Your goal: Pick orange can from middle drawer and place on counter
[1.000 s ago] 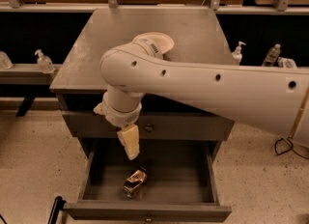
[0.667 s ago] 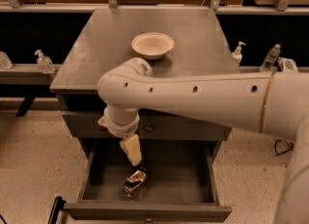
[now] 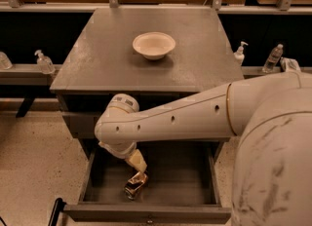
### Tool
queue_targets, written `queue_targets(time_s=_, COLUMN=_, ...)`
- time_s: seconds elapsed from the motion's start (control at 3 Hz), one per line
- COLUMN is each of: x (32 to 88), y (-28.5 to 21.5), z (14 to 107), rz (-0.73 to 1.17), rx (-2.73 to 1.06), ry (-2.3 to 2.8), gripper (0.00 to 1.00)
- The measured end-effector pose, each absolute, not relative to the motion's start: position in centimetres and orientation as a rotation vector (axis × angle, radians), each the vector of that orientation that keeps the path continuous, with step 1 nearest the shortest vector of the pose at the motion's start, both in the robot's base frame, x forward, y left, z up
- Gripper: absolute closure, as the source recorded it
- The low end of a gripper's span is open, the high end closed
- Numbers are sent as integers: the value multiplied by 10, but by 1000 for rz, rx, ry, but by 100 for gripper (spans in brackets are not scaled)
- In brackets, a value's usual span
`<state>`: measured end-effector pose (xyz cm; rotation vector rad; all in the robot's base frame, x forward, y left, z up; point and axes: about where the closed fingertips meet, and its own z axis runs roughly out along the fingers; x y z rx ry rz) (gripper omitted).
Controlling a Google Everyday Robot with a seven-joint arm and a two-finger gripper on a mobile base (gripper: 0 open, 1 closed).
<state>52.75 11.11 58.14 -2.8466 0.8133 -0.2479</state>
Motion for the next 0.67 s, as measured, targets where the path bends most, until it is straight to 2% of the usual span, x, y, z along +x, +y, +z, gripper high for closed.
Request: queue_targets(time_s=0.67, x=537, y=91, z=552, rz=-180, rx=-2861, ry=812, gripper=0)
